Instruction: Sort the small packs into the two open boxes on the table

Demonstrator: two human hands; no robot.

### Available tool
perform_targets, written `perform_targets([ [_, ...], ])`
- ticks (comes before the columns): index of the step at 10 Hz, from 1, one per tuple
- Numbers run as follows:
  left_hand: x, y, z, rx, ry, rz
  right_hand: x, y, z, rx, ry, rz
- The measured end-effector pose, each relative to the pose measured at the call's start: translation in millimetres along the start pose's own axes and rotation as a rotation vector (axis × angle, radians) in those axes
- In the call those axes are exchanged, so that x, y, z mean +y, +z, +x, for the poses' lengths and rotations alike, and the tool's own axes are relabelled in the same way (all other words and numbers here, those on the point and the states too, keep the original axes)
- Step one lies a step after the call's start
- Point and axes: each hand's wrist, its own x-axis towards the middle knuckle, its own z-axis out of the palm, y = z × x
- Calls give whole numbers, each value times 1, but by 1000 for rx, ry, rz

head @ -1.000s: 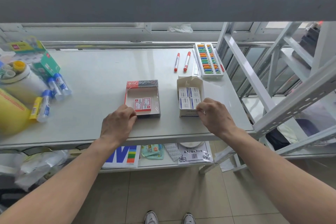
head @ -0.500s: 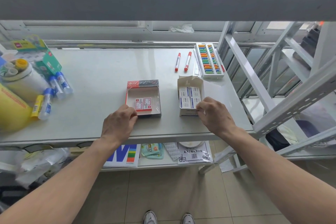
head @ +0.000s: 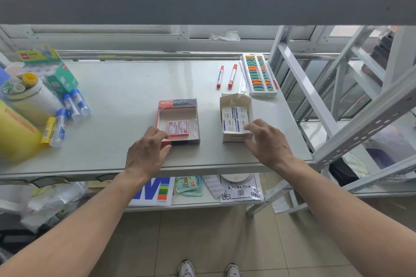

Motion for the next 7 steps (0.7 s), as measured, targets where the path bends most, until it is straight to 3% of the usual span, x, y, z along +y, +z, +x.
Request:
perform_targets([
  [7, 2, -2, -5, 19, 8, -22, 9, 12, 8, 13, -22, 27],
])
